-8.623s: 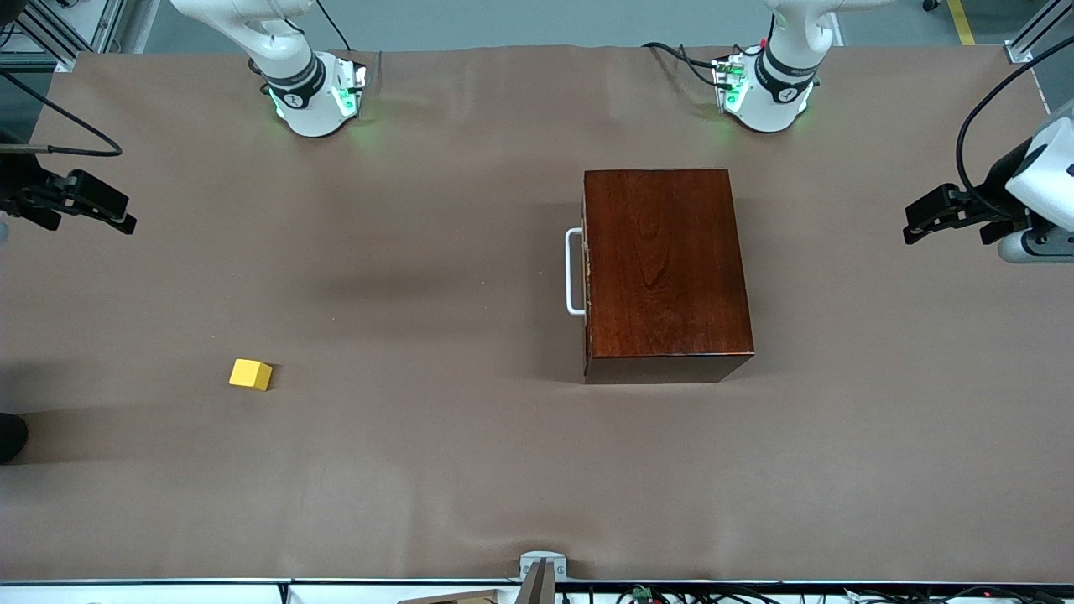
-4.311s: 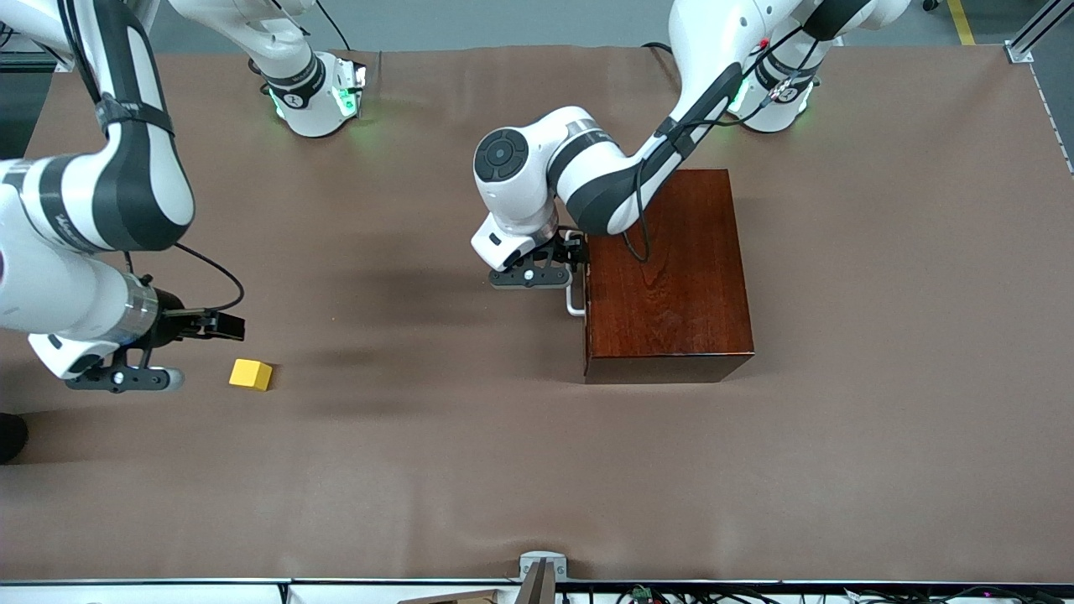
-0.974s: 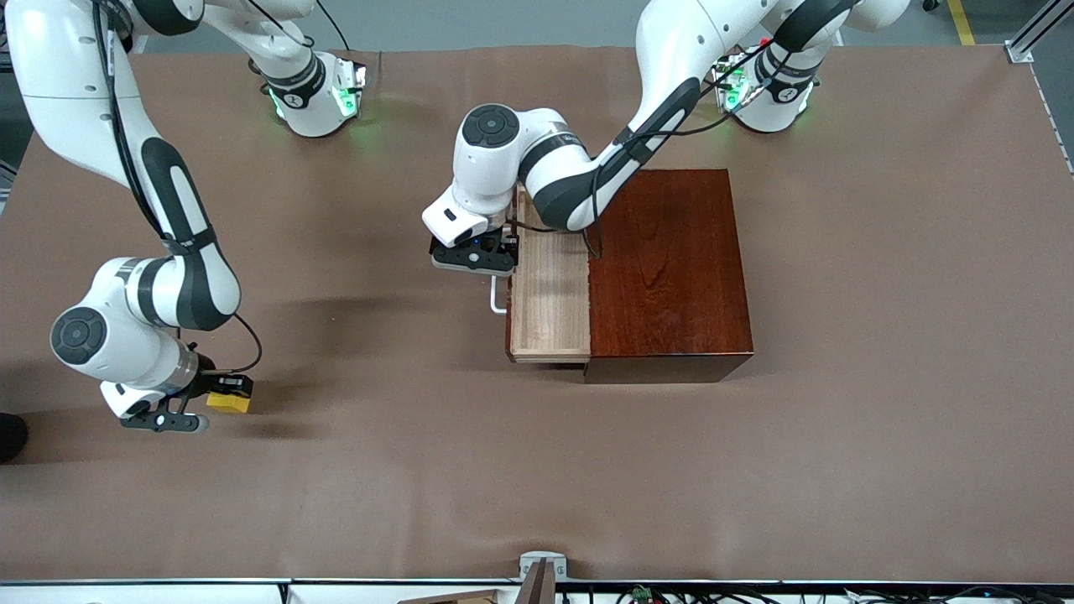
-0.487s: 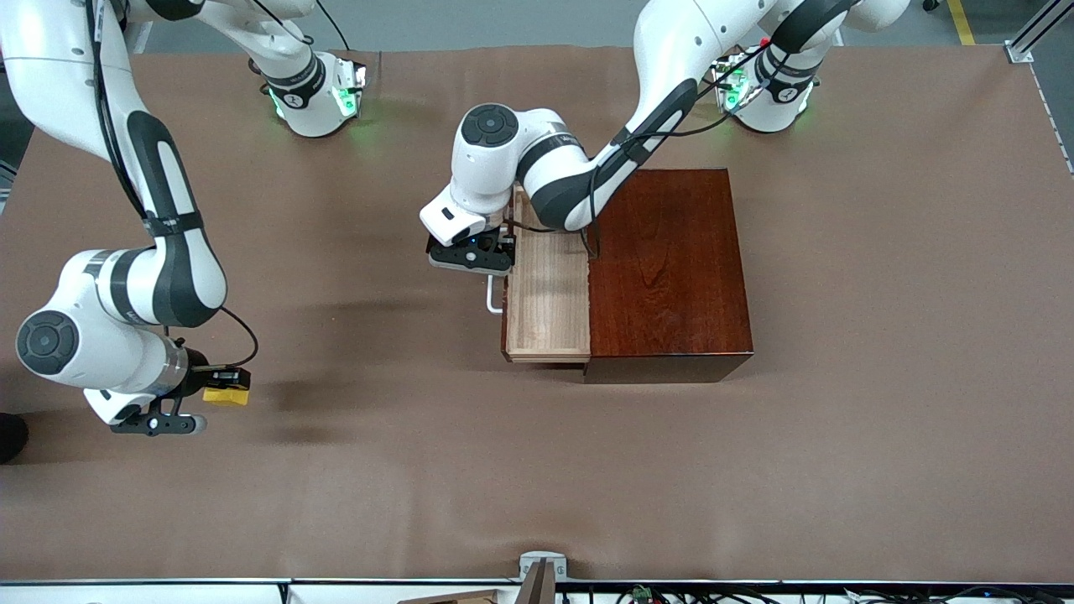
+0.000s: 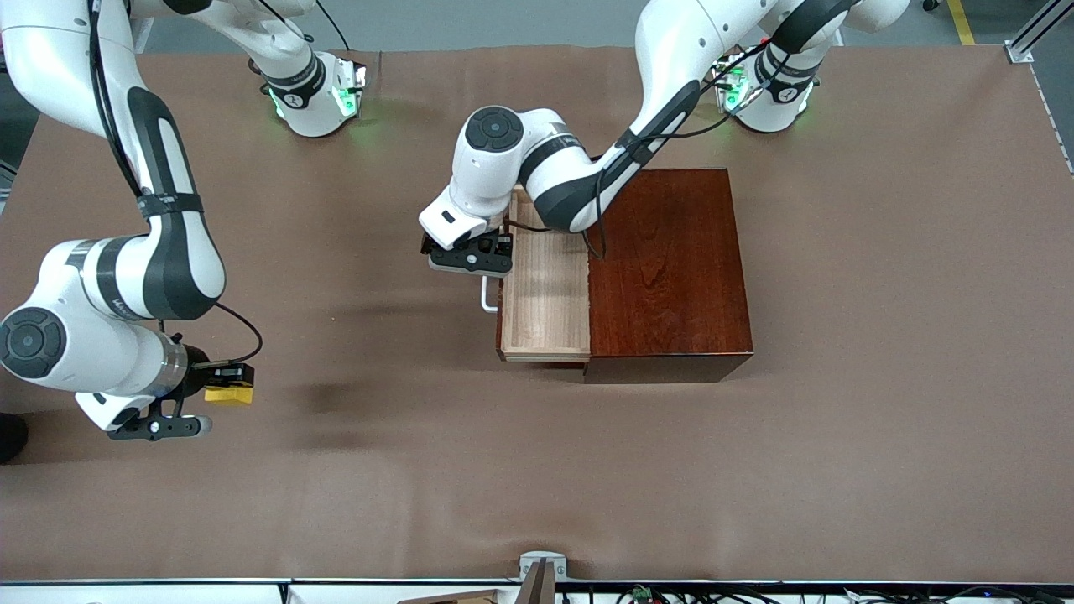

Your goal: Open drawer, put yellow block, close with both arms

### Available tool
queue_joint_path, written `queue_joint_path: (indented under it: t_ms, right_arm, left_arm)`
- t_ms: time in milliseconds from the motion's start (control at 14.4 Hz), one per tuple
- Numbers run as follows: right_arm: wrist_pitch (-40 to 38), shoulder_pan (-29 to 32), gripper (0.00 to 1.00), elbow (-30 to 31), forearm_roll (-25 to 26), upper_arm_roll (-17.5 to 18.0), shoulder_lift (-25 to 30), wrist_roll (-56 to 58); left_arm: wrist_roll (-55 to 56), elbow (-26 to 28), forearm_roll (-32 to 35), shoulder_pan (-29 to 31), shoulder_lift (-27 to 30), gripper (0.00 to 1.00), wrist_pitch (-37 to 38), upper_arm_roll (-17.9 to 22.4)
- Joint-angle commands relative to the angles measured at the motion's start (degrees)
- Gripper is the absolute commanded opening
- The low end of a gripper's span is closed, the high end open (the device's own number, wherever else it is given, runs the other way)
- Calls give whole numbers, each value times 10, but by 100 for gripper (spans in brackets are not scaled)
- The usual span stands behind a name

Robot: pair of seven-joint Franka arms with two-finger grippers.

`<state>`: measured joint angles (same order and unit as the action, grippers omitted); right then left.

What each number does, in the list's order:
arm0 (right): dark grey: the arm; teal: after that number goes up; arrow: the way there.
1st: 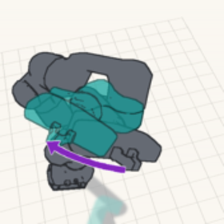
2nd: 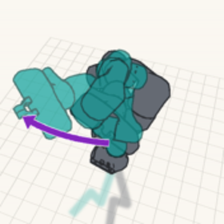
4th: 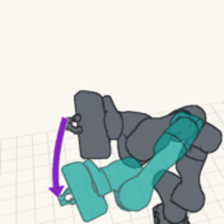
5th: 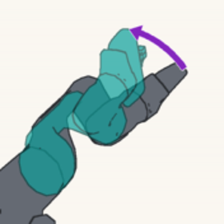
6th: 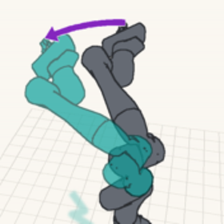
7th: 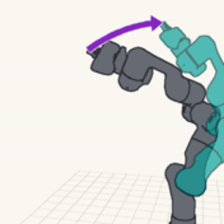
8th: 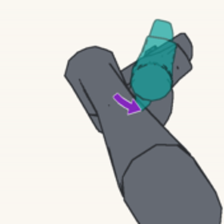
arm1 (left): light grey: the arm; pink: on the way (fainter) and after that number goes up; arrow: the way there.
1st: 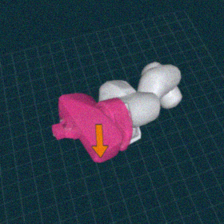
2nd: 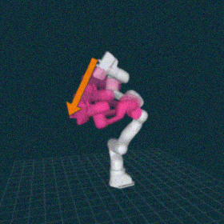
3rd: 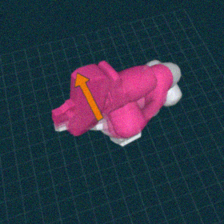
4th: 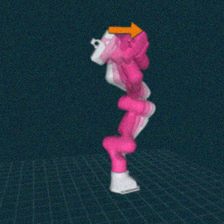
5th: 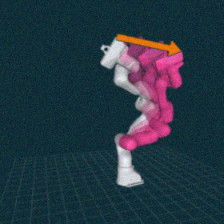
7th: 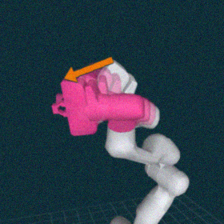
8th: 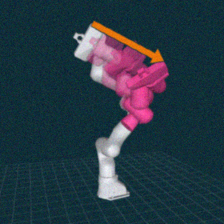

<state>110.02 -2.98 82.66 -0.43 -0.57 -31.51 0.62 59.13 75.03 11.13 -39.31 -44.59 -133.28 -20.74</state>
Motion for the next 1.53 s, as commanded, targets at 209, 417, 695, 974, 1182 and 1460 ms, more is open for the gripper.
queue_joint_path:
  t_ms: [209,417,695,974,1182,1460]
  right_arm:
    - [-41,-2,0,-6,-4,48,42,94]
    - [-60,-3,0,-9,-4,67,57,122]
    - [-61,-4,0,-9,-2,112,79,198]
    - [-77,-4,0,-9,-1,164,91,229]
    - [-95,-5,0,-8,-1,198,93,233]
    - [-62,-46,0,-8,7,236,89,228]
  left_arm:
    - [17,-27,-31,17,49,100,64,-12]
    - [13,-24,-35,50,109,100,155,-6]
    - [-106,-21,-34,153,195,100,319,-9]
    - [-296,-14,-37,266,248,100,415,-11]
    - [-392,-9,-73,342,285,100,470,-11]
    - [-450,33,-73,398,347,100,490,-11]
